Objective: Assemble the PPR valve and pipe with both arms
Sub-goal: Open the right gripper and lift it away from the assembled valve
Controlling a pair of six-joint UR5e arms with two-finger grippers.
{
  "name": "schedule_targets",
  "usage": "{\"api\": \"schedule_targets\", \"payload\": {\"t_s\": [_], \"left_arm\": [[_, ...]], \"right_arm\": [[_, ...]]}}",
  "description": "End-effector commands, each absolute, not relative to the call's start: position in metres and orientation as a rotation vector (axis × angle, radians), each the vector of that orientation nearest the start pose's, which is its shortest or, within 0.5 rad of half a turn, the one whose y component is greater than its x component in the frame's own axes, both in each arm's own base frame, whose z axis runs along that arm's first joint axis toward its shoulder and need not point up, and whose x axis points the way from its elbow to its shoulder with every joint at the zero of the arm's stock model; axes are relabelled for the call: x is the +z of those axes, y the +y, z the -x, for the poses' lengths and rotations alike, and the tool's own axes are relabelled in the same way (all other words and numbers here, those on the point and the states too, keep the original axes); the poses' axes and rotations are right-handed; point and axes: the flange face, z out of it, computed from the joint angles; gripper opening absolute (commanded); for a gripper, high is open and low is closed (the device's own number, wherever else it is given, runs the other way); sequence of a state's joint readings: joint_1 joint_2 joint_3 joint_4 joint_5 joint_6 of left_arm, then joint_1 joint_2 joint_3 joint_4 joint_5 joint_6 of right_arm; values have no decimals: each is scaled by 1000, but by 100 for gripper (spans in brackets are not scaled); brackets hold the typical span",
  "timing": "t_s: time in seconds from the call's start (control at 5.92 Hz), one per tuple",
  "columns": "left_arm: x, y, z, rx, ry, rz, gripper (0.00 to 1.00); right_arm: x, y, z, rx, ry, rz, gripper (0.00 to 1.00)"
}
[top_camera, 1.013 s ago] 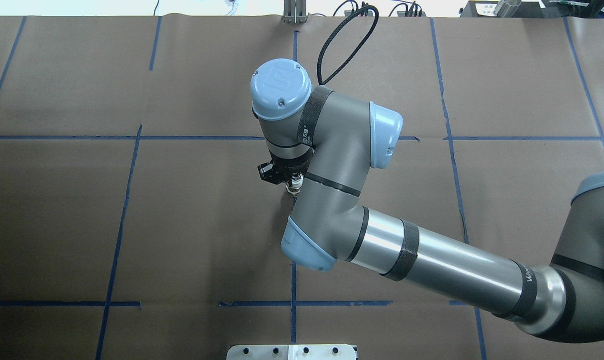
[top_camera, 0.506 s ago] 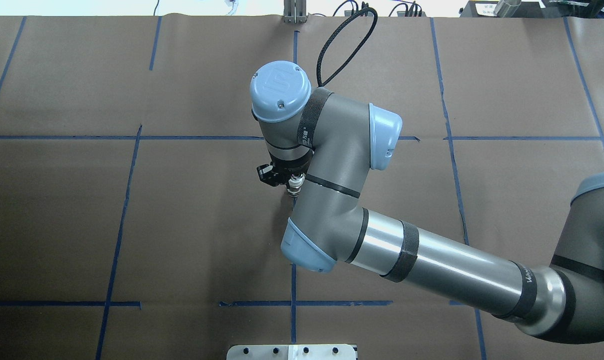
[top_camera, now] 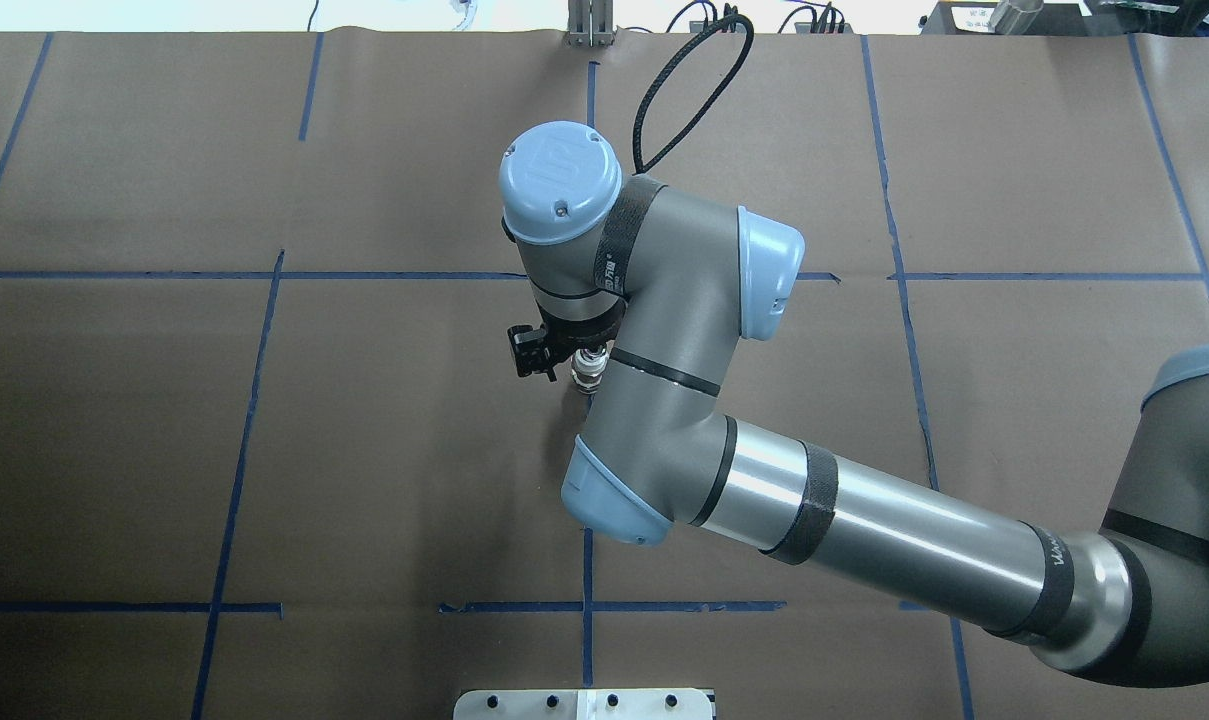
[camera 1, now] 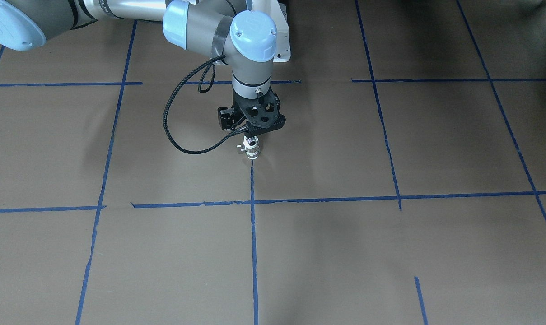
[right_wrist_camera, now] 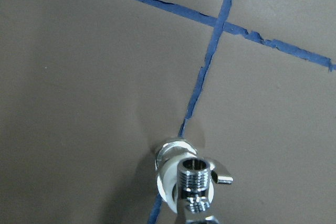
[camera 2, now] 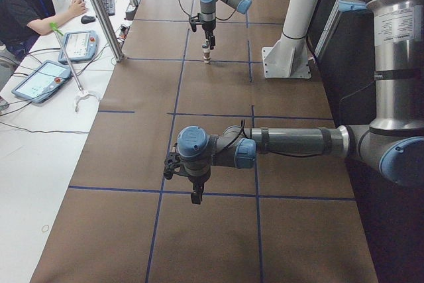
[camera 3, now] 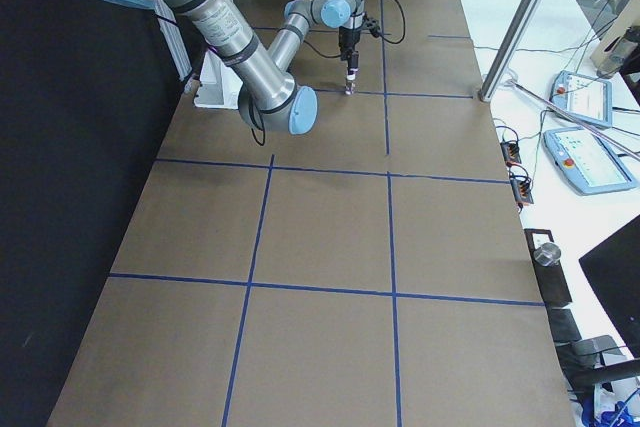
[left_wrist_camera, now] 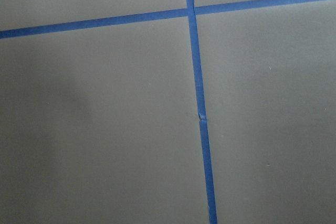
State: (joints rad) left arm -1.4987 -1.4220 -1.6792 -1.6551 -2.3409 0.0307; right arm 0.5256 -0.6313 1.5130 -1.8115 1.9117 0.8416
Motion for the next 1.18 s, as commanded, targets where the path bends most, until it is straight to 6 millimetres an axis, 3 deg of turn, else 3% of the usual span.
{"api": "schedule_targets", "payload": {"t_s": [0.0, 0.34, 0.51, 0.68, 1.01], "left_arm": [[667, -434, 33, 114, 771, -23, 100], [667, -434, 33, 115, 770, -26, 100], [667, -435, 33, 112, 767, -27, 100], [668, -434, 33, 115, 765, -26, 100], [669, -436, 33, 115, 762, -27, 100]], "right_arm": [[123, -475, 560, -273, -720, -110, 99], [121, -520, 510, -238, -770, -85, 99], [132, -542, 482, -249, -789, -77, 100], [178, -542, 460, -324, -776, -98, 100], [258, -578, 363, -385, -791, -123, 100]]}}
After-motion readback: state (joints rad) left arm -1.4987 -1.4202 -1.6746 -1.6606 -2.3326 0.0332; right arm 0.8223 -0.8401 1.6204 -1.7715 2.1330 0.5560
